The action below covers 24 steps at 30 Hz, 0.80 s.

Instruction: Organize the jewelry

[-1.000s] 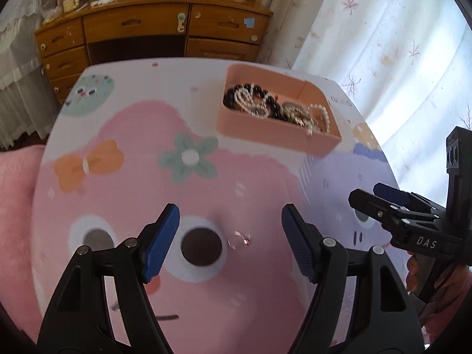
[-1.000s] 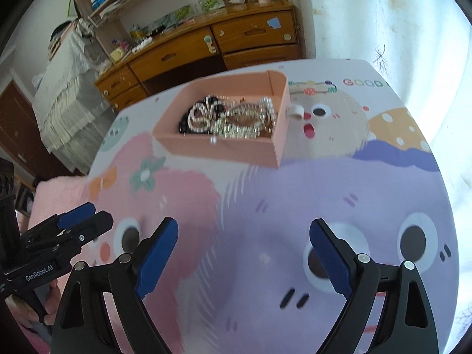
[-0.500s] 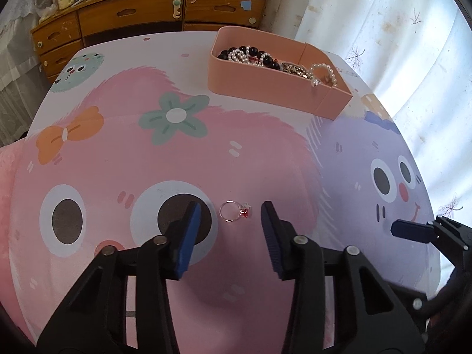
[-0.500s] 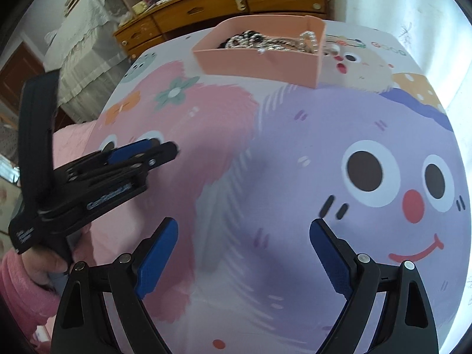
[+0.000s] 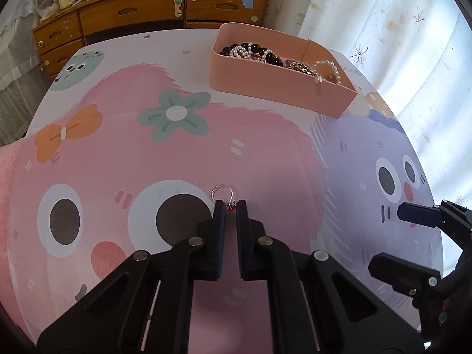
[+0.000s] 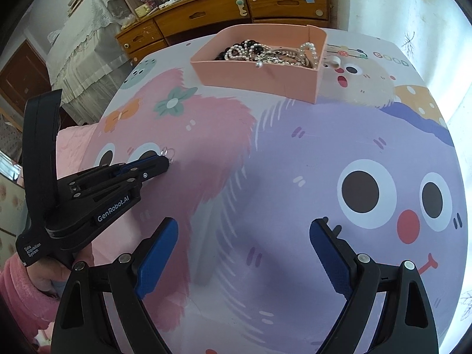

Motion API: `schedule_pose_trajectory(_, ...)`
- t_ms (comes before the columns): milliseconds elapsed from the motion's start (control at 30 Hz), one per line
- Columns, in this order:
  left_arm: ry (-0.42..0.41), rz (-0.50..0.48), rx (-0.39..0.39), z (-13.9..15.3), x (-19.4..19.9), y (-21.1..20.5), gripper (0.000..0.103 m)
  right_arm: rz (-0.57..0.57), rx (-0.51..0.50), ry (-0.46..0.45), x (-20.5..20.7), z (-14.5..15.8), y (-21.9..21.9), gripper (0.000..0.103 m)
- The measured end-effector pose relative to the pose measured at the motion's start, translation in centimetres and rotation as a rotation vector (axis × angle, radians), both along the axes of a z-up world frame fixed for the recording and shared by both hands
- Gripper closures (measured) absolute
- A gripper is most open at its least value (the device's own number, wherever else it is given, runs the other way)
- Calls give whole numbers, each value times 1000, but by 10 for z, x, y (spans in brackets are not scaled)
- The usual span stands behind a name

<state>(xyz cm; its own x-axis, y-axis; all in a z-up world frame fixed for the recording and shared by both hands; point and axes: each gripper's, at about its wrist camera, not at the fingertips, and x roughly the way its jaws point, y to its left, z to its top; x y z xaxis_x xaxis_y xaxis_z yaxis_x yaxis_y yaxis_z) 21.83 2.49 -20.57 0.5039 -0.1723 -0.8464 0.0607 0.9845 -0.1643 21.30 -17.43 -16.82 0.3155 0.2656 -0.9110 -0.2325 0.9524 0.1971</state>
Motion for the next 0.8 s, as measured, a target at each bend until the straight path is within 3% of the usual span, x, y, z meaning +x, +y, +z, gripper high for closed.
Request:
schedule_pose_trajectory(267,-24,12,20,5,3,-7,98,17,3,11,3,-4,-9,11)
schedule_pose_trajectory(467,-89,14,22,34,14,-17,98,31,21,-4,7,1,-15,11)
schedule_pose_trajectory(800,-261,17,13,90,83,-46,98,43,46,6,19,-3,-44,11)
